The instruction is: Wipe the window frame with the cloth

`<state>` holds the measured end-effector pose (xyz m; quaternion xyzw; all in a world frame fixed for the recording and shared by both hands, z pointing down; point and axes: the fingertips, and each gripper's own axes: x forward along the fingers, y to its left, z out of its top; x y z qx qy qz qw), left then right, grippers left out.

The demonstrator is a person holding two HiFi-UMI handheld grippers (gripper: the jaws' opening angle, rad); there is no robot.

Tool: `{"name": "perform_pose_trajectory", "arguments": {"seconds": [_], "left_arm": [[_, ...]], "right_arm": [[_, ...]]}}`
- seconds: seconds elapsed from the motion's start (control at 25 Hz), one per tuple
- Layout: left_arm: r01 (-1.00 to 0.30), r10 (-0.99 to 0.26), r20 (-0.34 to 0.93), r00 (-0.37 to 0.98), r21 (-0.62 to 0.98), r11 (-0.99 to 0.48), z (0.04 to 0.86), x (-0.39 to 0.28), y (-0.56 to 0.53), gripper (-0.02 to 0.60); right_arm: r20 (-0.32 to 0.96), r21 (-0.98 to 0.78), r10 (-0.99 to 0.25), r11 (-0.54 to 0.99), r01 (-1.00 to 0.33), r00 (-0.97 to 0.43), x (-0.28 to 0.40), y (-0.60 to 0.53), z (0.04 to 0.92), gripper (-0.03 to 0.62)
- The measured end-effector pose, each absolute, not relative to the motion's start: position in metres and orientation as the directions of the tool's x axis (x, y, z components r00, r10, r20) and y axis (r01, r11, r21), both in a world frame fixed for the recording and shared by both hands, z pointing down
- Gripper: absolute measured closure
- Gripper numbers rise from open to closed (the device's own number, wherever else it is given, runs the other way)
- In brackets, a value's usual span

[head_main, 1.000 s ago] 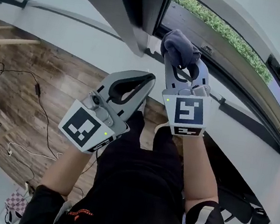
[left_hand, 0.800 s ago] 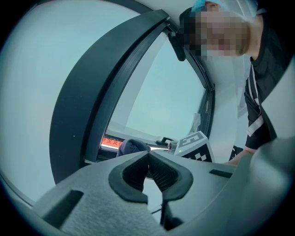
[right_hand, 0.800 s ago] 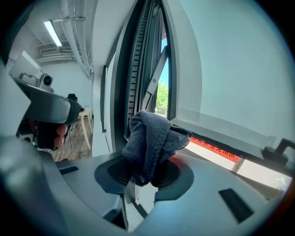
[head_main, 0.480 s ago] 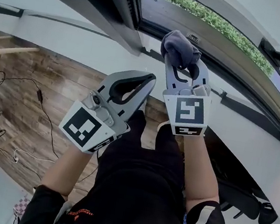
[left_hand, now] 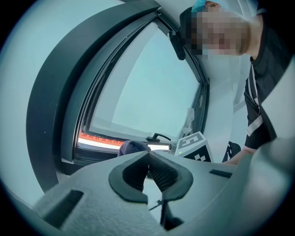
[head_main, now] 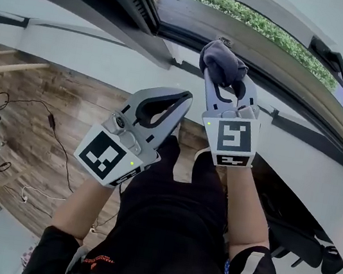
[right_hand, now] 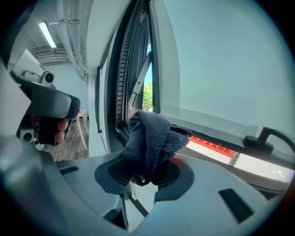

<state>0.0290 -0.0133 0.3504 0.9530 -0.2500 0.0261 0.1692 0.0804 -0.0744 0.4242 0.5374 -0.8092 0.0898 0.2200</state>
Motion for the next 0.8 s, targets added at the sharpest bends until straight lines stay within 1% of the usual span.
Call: {"name": "perform_pose_trajectory", "arguments": {"seconds": [0.52, 0.8], "left_arm": [[-0.443, -0.42, 0.14, 0.897, 0.3, -0.845, 0.348, 0.066, -0.006, 0.561], [-0.44, -0.418, 0.139, 0.898, 0.294, -0.849, 0.344, 0.069, -0.005, 0.561]], "right_arm": [[0.458, 0.086, -0.841, 0.364, -0.927, -0.288, 0.119, -0.06, 0.424, 0.482], [0.477, 0.086, -0.837, 0.349, -0.933, -0.269, 0.132, -0.054, 0.421, 0.482]]}}
